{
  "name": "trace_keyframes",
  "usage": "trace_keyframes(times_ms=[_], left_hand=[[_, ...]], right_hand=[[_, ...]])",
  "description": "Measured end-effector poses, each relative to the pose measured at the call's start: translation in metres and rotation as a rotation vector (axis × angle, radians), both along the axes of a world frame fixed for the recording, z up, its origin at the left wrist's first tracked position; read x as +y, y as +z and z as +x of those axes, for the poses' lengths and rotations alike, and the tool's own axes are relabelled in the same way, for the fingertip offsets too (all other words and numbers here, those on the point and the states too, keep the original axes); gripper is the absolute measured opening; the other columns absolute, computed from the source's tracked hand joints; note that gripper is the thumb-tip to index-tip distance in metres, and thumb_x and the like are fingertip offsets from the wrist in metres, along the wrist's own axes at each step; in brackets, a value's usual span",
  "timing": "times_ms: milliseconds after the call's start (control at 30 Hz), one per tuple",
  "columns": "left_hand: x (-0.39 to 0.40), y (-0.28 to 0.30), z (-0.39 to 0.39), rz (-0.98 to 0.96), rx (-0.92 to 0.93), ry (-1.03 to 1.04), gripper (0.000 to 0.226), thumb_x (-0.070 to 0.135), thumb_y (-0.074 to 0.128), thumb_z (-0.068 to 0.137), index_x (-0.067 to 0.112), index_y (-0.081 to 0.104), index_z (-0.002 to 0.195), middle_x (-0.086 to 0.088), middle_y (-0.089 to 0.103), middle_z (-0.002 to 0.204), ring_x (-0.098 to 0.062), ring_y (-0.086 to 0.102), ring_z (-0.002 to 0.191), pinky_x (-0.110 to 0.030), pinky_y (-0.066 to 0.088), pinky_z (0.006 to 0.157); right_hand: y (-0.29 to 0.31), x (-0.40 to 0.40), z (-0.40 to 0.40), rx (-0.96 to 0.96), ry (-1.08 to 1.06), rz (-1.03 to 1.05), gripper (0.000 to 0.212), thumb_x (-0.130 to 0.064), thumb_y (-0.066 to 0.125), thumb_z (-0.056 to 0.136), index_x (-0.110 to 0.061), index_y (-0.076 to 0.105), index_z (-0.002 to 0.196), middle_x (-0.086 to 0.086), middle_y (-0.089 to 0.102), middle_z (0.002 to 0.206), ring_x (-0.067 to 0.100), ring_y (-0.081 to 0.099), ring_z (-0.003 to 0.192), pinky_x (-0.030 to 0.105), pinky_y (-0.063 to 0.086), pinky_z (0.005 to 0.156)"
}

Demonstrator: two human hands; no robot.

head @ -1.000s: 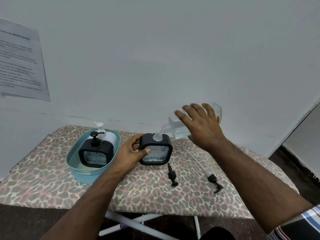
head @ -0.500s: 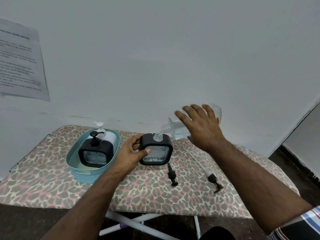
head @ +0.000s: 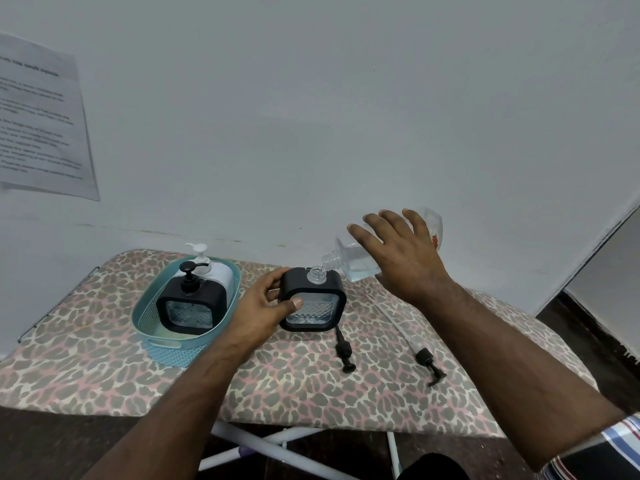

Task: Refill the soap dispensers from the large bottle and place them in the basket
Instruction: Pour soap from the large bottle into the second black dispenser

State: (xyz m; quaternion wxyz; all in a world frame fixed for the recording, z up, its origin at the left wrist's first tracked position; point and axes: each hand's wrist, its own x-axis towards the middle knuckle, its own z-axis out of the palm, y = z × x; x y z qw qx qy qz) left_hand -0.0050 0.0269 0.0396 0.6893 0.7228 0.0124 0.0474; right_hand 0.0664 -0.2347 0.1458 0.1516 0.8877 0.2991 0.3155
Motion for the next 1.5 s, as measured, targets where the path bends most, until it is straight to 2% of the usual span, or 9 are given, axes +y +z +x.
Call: trace_keyframes(times_ms=[467,800,967,1167,1233,1267,1300,1400,1500], left_hand=[[0.0,0.0,0.0,0.014,-0.008,-0.004,0.06,0.033,0.082,0.076,0.045,0.061,0.131,0.008,0.07,0.129,-0.017,0.061,0.129,-0.053,0.054,0.105],[-0.002,0.001,0.001,-0.005,-0.01,-0.002,0.06,0.032,0.082,0.074,0.046,0.062,0.128,0.006,0.071,0.128,-0.017,0.062,0.128,-0.052,0.055,0.105],[-0.001,0.002,0.001,-0.005,-0.009,0.004,0.055,0.016,0.081,0.085,0.044,0.062,0.129,0.005,0.07,0.129,-0.018,0.062,0.128,-0.053,0.055,0.105],[0.0,-0.001,-0.003,-0.009,0.02,0.018,0.049,0.016,0.08,0.087,0.046,0.062,0.121,0.004,0.069,0.128,-0.019,0.063,0.127,-0.052,0.054,0.105],[0.002,-0.008,-0.006,-0.004,0.043,0.018,0.05,0.015,0.08,0.087,0.04,0.06,0.125,0.002,0.069,0.129,-0.02,0.063,0.126,-0.053,0.053,0.106],[0.003,-0.011,-0.008,-0.011,0.054,0.011,0.051,0.016,0.08,0.086,0.037,0.06,0.128,0.001,0.069,0.13,-0.021,0.064,0.126,-0.053,0.053,0.106],[0.004,-0.016,-0.009,-0.023,0.067,0.004,0.053,0.018,0.08,0.084,0.035,0.059,0.129,0.0,0.069,0.13,-0.022,0.064,0.126,-0.053,0.054,0.106],[0.004,-0.026,-0.014,-0.04,0.091,-0.02,0.048,0.007,0.076,0.09,0.033,0.059,0.126,0.001,0.069,0.129,-0.021,0.065,0.125,-0.048,0.055,0.104],[0.003,-0.032,-0.018,-0.033,0.113,-0.024,0.047,-0.002,0.07,0.093,0.028,0.056,0.126,0.001,0.068,0.128,-0.02,0.065,0.124,-0.039,0.057,0.1]], right_hand=[[-0.001,0.0,0.001,-0.019,0.028,0.0,0.094,-0.005,0.084,0.066,-0.025,0.04,0.147,0.009,0.05,0.148,0.035,0.046,0.137,0.058,0.03,0.113],[-0.011,0.002,-0.001,0.088,-0.009,0.125,0.102,-0.019,0.089,0.06,-0.028,0.037,0.148,0.004,0.049,0.146,0.029,0.046,0.135,0.054,0.031,0.113],[-0.022,0.004,-0.005,0.245,-0.01,0.352,0.099,-0.027,0.085,0.064,-0.027,0.036,0.151,0.004,0.047,0.148,0.026,0.047,0.134,0.047,0.035,0.111],[-0.057,0.002,0.001,0.519,-0.039,0.974,0.109,-0.035,0.092,0.058,-0.026,0.033,0.149,0.001,0.047,0.137,0.024,0.043,0.126,0.038,0.044,0.097],[-0.072,-0.003,0.004,0.584,-0.11,1.112,0.112,-0.04,0.095,0.053,-0.03,0.032,0.146,-0.003,0.051,0.132,0.026,0.047,0.122,0.04,0.054,0.081],[-0.079,-0.004,0.004,0.618,-0.143,1.155,0.113,-0.04,0.096,0.054,-0.029,0.032,0.146,-0.002,0.052,0.132,0.027,0.049,0.121,0.035,0.055,0.073],[-0.086,-0.005,0.005,0.649,-0.169,1.188,0.113,-0.039,0.096,0.055,-0.026,0.031,0.146,0.0,0.053,0.133,0.028,0.052,0.12,0.032,0.054,0.074],[-0.108,-0.007,0.006,0.715,-0.227,1.256,0.112,-0.037,0.097,0.059,-0.019,0.029,0.147,0.007,0.053,0.139,0.03,0.054,0.124,0.037,0.05,0.094],[-0.121,-0.006,0.005,0.752,-0.244,1.306,0.111,-0.038,0.097,0.06,-0.021,0.029,0.146,0.006,0.051,0.14,0.029,0.053,0.126,0.035,0.047,0.094]])
